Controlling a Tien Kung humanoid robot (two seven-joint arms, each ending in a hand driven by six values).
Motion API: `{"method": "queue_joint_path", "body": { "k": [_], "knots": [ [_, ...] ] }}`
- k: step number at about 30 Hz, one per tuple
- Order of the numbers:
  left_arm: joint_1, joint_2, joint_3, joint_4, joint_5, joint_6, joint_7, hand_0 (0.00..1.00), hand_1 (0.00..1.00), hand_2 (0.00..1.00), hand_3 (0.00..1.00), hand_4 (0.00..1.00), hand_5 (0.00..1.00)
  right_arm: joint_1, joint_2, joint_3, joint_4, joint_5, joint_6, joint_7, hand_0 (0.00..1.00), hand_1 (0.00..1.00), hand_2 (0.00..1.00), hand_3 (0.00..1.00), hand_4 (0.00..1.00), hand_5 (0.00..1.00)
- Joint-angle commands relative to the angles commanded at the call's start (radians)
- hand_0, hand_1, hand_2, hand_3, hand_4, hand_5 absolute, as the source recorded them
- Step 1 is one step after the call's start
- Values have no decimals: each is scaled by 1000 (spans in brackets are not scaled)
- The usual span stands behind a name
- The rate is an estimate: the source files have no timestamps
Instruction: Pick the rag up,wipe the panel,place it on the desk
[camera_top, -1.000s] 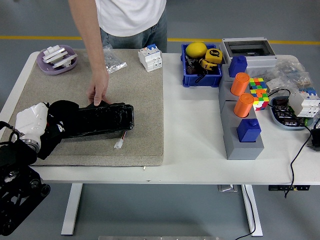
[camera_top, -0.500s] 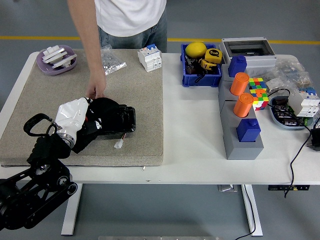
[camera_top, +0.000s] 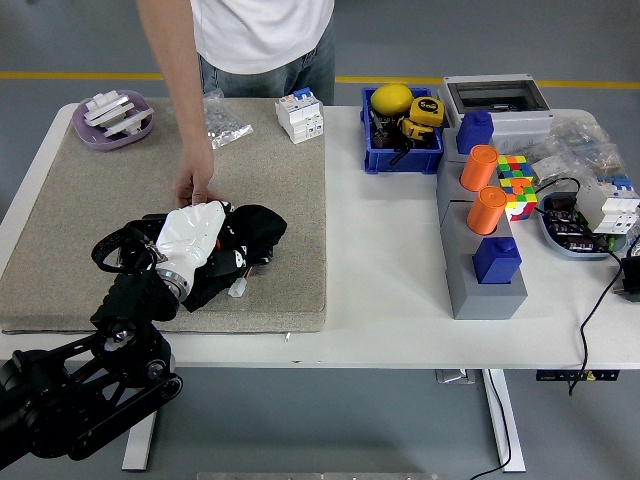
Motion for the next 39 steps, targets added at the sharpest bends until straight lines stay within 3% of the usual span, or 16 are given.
{"method": "queue_joint_path", "body": {
  "k": [8,16,25,39],
  "knots": [
    [17,8,-18,4,11,-4,0,189,161,518,512,215,2,-6,-2,15,0,-11,-1,-5,710,488,631,621,998,564],
    [41,52,-56,15,21,-12,0,190,161,519,514,222,2,-4,-2,25,0,-18,-1,-5,710,488,631,621,998,563],
    [108,101,-129,8,48,-8,0,189,161,517,511,218,2,-10,-2,42,0,-27,-1,-7,710,487,631,621,998,563],
    [162,143,-233,16,68,-8,0,189,161,516,509,213,2,-13,-8,62,0,-36,-2,-10,710,488,631,621,998,562]
  ]
}}
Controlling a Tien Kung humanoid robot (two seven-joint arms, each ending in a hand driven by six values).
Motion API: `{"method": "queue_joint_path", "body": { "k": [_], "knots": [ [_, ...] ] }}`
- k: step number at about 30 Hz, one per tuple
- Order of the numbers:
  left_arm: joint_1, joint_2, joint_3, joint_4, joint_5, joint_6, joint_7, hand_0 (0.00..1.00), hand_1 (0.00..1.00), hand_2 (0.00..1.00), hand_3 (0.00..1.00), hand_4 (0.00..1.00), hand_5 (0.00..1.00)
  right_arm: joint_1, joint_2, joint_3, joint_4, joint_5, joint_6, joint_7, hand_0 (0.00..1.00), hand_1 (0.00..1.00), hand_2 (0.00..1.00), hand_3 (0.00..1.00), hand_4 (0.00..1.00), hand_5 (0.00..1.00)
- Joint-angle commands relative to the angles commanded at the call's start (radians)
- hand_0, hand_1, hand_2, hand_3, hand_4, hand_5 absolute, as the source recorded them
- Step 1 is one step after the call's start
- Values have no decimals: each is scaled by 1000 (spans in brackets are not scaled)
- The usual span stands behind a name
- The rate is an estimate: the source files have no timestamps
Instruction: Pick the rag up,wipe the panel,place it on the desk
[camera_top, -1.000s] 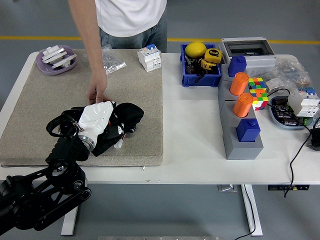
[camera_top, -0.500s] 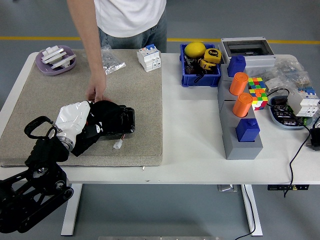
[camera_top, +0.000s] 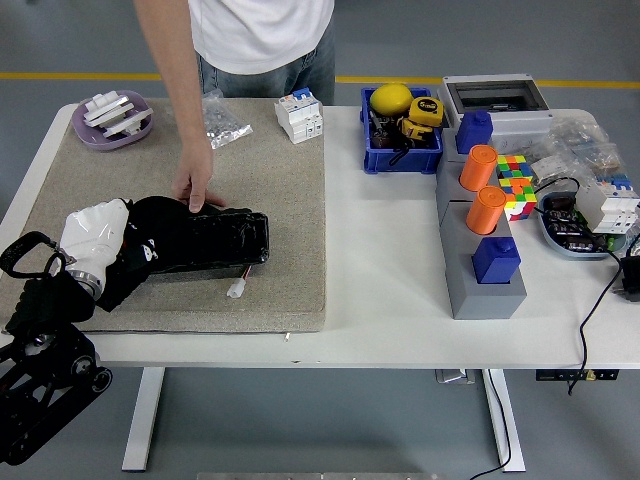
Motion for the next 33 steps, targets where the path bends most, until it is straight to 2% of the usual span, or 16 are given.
{"method": "queue_joint_path", "body": {
  "k": [11,20,27,33],
  "knots": [
    [50,12,-67,11,12,-2,0,189,161,516,511,219,2,-2,0,24,0,-18,-1,-2,709,487,632,621,998,562],
    [57,25,-121,27,23,-1,0,190,161,515,511,223,2,2,4,39,0,-32,-3,-2,709,488,632,621,998,562],
    [34,24,-155,104,-3,19,0,188,161,512,509,221,2,5,6,22,0,-18,-2,0,710,488,632,621,998,561],
    [-16,23,-159,183,-52,63,0,192,164,512,509,220,2,7,7,2,0,-2,-1,0,710,487,632,621,998,561]
  ]
}}
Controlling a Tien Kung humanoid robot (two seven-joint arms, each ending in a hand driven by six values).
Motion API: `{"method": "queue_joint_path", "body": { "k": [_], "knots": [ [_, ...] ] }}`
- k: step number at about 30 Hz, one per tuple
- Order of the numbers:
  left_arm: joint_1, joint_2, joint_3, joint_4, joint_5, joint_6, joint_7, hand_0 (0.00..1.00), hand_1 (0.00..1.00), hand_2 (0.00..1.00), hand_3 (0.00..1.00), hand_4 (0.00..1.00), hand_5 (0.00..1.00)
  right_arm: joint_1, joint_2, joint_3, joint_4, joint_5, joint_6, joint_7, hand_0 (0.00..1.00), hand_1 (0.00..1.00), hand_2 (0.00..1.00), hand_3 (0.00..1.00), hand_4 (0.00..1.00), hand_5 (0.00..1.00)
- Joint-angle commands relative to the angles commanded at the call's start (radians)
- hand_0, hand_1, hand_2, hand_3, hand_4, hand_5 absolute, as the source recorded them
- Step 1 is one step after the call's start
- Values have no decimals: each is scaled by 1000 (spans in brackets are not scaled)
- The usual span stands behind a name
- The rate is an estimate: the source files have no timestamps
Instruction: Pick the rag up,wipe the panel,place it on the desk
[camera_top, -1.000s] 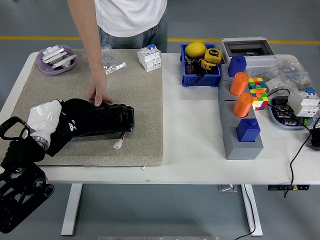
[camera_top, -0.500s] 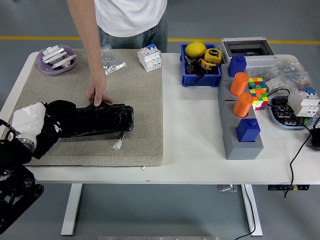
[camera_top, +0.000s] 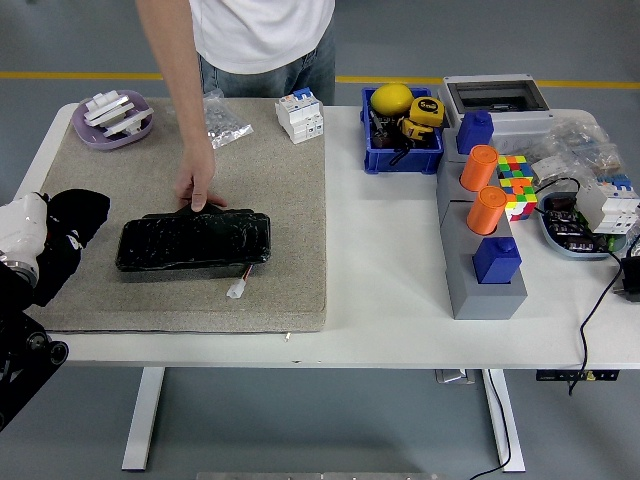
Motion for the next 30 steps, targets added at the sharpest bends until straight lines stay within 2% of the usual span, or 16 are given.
{"method": "queue_joint_path", "body": {
  "k": [4,6,9,11,12,17,18,23,24,29,30],
  "knots": [
    [-35,3,7,61,-42,21,-14,192,164,512,509,220,2,3,-1,-16,0,10,0,-1,710,487,632,621,998,561],
    [-44,7,18,79,-54,30,-27,214,198,512,510,226,2,4,-1,-19,0,13,-1,-1,710,487,631,621,998,560],
    [-53,10,34,98,-66,34,-38,214,198,512,510,226,2,6,-1,-26,0,16,-2,0,710,487,631,621,998,560],
    [-55,11,48,109,-74,29,-41,214,198,512,510,226,2,7,-1,-29,0,17,-2,-1,710,487,631,621,998,560],
    [-56,11,54,111,-75,27,-41,240,271,521,528,276,2,7,-1,-29,0,17,-2,0,710,487,631,620,998,561],
    [-54,12,70,118,-91,5,-48,240,271,521,528,276,2,5,-2,-34,0,19,-2,-1,710,487,631,620,998,561],
    [-54,11,71,119,-99,0,-54,305,387,543,580,529,2,5,-2,-35,0,19,-2,-1,710,486,631,619,998,562],
    [-55,13,69,120,-134,-4,-89,305,387,543,580,529,2,6,-2,-29,0,12,-4,-1,710,486,631,619,998,562],
    [-55,13,70,120,-141,-4,-96,354,472,550,575,667,2,7,-2,-29,0,11,-4,-1,710,478,631,619,998,561],
    [-59,15,73,115,-157,-10,-121,354,472,550,575,667,2,8,-1,-25,0,4,-5,-2,710,478,631,619,998,561],
    [-60,15,73,115,-158,-11,-121,412,538,554,573,731,2,9,0,-23,0,3,-6,-2,710,476,630,619,998,559]
  ]
}}
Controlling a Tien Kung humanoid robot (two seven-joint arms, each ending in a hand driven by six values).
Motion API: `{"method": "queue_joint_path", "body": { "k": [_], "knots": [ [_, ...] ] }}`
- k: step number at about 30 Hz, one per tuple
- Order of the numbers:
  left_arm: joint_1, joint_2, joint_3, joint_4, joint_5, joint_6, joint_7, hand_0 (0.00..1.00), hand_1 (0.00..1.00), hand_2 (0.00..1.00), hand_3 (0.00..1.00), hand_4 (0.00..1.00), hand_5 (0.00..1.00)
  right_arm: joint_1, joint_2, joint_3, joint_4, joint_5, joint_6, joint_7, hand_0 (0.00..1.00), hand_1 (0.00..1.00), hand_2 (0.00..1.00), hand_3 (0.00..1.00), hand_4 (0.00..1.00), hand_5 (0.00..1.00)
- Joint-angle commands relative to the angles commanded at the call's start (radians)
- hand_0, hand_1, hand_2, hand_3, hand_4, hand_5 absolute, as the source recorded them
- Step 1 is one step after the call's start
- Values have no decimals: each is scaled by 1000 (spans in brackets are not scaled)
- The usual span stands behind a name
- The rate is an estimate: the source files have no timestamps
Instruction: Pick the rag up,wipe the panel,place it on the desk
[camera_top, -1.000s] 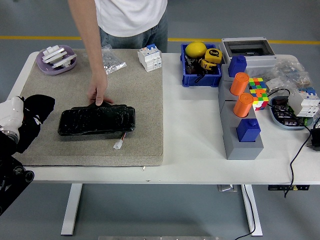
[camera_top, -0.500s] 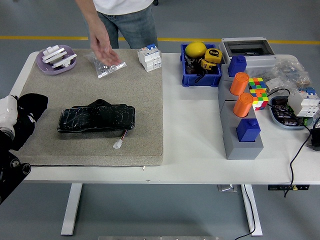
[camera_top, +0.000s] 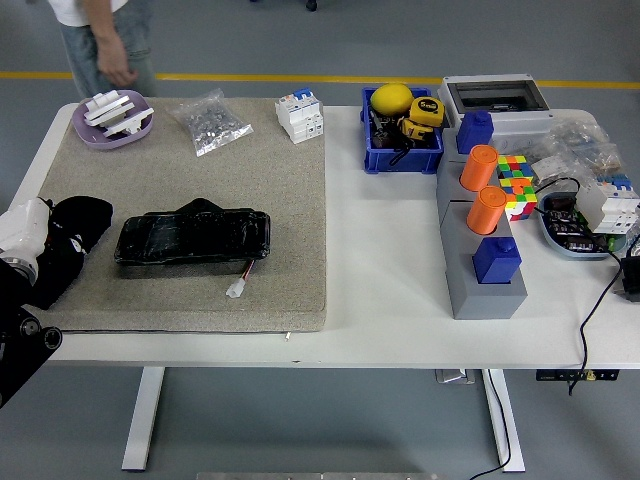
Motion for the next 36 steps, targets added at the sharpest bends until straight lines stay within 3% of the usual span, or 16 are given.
{"method": "queue_joint_path", "body": {
  "k": [11,12,20,27,36],
  "knots": [
    [0,11,-6,-9,5,-20,16,475,593,561,573,763,14,-1,0,-2,0,4,0,3,711,471,631,618,998,555],
    [0,12,-9,-12,4,-20,15,499,660,597,564,882,163,-1,0,-1,0,3,0,3,711,467,630,617,998,553],
    [-4,23,-19,-27,-9,-19,11,507,669,620,561,892,190,3,1,4,0,0,-1,1,712,460,629,616,998,552],
    [-4,30,-24,-37,-98,-34,10,511,671,656,568,910,226,4,0,13,0,-7,-4,-2,711,460,629,616,998,552],
    [1,48,-33,-88,-110,-45,23,519,675,690,584,940,286,2,0,30,0,-22,-6,-10,713,453,629,616,998,552]
  ]
}}
